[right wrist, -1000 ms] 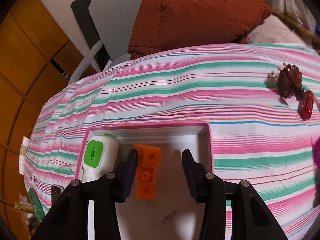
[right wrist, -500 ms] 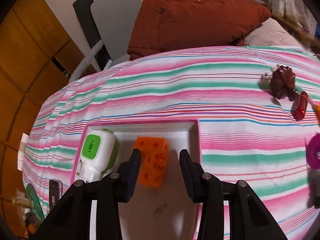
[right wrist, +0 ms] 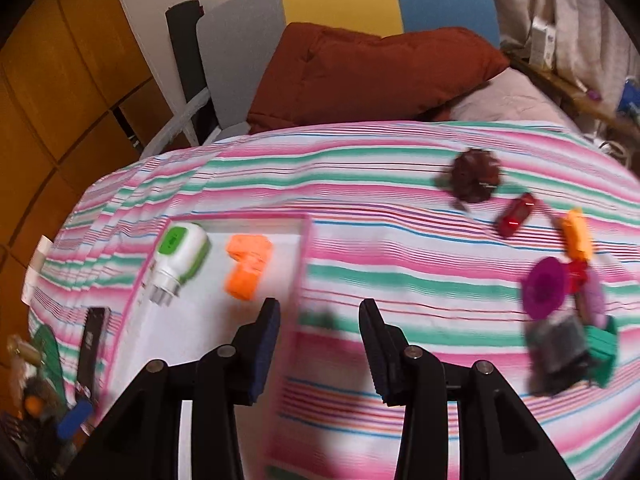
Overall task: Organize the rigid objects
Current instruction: 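Move right tool back toward the toy pile while left tool moves there too, then grasp the black-and-clear cup with left tool, then grasp the green spool-shaped toy with right tool, then carry the cup toward the tray with left tool while right tool lifts the green toy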
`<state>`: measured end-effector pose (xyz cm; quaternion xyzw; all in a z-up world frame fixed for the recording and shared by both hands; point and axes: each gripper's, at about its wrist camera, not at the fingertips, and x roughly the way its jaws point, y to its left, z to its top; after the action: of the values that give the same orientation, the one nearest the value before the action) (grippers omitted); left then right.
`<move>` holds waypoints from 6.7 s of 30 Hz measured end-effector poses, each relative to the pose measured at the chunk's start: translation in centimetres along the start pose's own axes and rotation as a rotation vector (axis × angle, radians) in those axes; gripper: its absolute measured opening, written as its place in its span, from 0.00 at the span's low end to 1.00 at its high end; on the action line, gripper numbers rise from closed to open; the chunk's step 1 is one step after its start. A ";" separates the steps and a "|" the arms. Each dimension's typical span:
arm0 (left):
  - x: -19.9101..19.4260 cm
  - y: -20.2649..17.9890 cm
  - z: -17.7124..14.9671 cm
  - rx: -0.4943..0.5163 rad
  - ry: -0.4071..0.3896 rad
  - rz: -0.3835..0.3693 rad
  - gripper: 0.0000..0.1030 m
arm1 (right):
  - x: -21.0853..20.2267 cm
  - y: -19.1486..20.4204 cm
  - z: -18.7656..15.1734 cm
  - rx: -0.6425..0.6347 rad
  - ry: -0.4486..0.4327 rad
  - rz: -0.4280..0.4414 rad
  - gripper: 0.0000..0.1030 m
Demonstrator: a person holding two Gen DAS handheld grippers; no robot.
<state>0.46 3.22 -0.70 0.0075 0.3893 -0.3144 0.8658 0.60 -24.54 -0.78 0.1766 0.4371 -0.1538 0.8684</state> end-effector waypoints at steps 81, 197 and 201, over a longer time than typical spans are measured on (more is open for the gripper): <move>13.2 -22.0 1.6 0.348 0.085 -0.216 0.42 | -7.8 -24.2 -4.8 0.486 -0.150 -0.293 0.56; 6.1 -17.5 0.5 0.198 -0.045 -0.298 0.42 | -2.1 -20.9 -3.7 0.239 0.080 -0.114 0.30; 5.1 -15.2 2.3 0.142 -0.069 -0.290 0.42 | -2.1 -21.0 -3.7 0.246 0.080 -0.111 0.30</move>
<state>-3.85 -12.34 1.00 0.0015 0.3334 -0.4628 0.8214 -12.11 -41.39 -4.75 0.2632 0.4585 -0.2468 0.8122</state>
